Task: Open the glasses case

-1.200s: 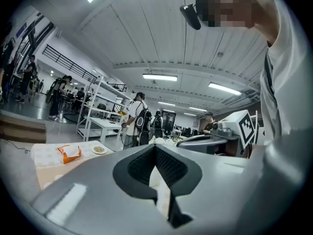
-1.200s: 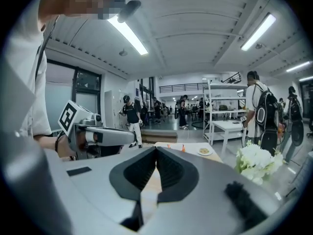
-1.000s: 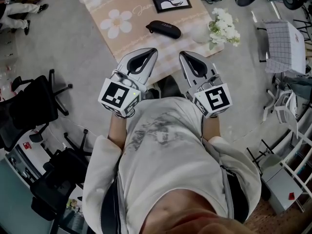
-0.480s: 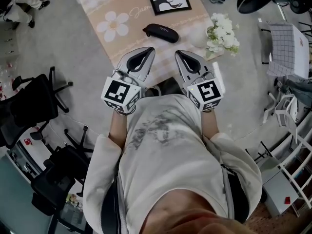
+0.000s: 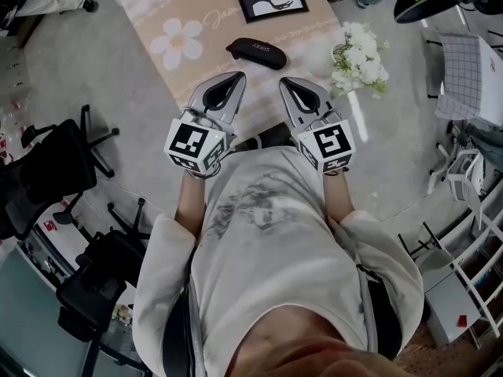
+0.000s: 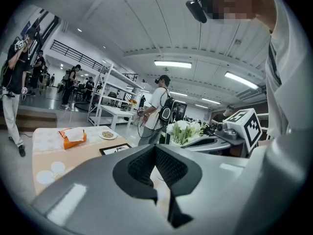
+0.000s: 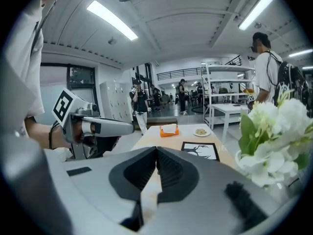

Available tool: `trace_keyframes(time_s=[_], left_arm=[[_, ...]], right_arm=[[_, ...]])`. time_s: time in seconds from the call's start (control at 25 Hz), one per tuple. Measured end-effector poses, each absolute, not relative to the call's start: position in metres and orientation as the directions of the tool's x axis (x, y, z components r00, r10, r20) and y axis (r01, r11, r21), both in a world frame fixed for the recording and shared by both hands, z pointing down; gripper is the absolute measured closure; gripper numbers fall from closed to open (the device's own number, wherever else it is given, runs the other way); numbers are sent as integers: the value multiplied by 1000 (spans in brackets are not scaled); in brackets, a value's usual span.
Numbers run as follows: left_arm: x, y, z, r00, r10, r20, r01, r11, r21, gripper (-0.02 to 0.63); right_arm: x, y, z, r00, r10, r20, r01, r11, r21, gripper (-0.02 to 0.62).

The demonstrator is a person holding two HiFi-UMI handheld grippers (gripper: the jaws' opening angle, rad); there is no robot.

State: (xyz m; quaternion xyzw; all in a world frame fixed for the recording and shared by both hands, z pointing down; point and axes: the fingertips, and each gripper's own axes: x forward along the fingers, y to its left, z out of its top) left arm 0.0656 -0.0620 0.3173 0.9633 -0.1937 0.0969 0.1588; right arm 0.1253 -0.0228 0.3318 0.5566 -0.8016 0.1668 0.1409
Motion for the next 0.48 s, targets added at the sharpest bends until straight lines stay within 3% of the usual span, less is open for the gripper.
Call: trace_keyframes(time_s=[0.48], left_arm=[[79, -82, 349, 896, -336, 289, -417, -860, 295, 598]], right_arm=[[129, -45, 365, -353, -810, 469, -932, 349, -98, 580]])
